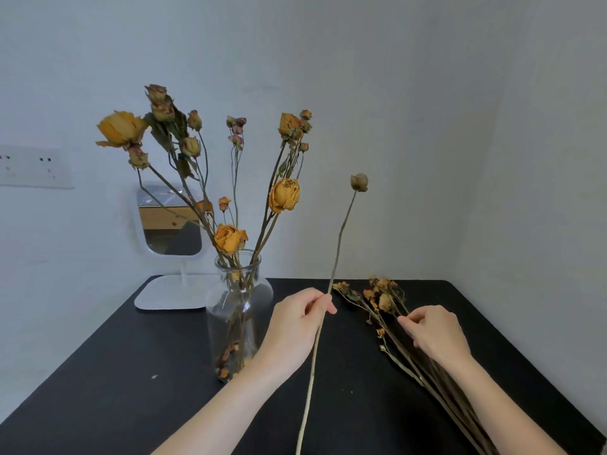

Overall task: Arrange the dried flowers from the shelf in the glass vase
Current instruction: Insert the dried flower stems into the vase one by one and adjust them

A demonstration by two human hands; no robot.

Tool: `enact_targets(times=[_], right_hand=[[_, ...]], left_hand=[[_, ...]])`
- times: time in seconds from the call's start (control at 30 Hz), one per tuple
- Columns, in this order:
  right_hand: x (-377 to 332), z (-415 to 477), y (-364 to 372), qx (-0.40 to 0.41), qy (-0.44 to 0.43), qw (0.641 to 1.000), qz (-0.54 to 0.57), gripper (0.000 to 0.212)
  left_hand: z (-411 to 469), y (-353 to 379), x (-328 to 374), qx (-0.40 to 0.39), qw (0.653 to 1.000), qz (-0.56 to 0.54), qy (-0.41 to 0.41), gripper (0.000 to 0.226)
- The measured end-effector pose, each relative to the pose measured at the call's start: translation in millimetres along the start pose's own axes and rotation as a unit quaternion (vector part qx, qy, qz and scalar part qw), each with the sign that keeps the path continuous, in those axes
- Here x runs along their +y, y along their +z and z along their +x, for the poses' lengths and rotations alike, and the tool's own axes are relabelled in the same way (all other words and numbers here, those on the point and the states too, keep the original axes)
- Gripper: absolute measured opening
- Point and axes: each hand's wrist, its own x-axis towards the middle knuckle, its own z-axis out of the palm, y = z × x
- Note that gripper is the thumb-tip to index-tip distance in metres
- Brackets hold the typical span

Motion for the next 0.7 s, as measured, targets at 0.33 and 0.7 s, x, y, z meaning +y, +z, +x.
enact_targets(times=[0.33,0.7], right_hand=[[-39.1,-20.3,-3.1,0.025,-0.070,0.996,0.047,0.020],[-60.0,-34.0,-1.1,0.003,-0.082,0.994,0.069,0.018]], left_hand=[[-6.1,-89.7,72.9,0.133,0.977,0.075,0.147,0.018],[22.6,-135.8,109.3,0.320,0.912,0.158,0.204,0.024]])
